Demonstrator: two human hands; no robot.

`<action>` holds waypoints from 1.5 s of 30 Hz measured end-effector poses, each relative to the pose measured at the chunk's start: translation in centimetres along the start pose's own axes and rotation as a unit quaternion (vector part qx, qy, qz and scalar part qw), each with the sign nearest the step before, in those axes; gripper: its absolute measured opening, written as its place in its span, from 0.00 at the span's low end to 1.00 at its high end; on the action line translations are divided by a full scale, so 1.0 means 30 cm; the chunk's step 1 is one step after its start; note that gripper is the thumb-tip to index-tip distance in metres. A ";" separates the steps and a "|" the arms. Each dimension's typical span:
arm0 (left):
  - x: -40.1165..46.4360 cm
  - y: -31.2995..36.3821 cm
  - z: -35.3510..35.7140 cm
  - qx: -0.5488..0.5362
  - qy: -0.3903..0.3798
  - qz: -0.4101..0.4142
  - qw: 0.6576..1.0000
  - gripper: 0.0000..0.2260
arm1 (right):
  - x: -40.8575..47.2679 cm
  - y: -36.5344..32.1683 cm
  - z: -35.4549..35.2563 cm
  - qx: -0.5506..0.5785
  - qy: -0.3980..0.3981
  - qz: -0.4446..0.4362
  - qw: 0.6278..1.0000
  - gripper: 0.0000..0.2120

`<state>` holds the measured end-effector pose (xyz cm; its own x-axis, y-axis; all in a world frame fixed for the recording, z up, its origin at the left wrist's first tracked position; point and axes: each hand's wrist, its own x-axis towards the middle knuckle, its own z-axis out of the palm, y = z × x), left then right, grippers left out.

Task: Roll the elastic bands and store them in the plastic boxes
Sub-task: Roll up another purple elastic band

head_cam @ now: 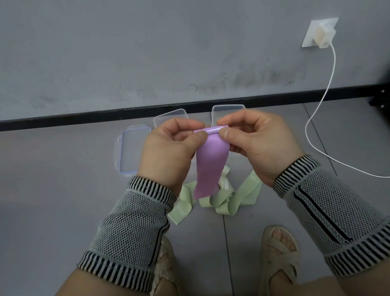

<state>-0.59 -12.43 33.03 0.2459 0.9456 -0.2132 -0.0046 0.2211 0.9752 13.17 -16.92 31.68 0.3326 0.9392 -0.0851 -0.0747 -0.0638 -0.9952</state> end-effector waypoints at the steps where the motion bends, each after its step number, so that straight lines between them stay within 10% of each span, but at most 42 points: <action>1: 0.001 -0.001 -0.003 0.004 0.000 0.002 1.000 0.07 | 0.000 0.000 -0.001 0.003 -0.006 0.005 1.000 0.09; 45: 0.001 0.013 0.003 -0.034 -0.006 -0.023 0.999 0.05 | -0.002 -0.003 0.000 0.008 -0.013 -0.019 1.000 0.13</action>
<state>-0.50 -12.33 33.40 0.2598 0.9310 -0.2564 -0.0580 0.2801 0.9582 13.18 -16.96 31.77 0.3118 0.9490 -0.0465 -0.0780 -0.0232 -0.9967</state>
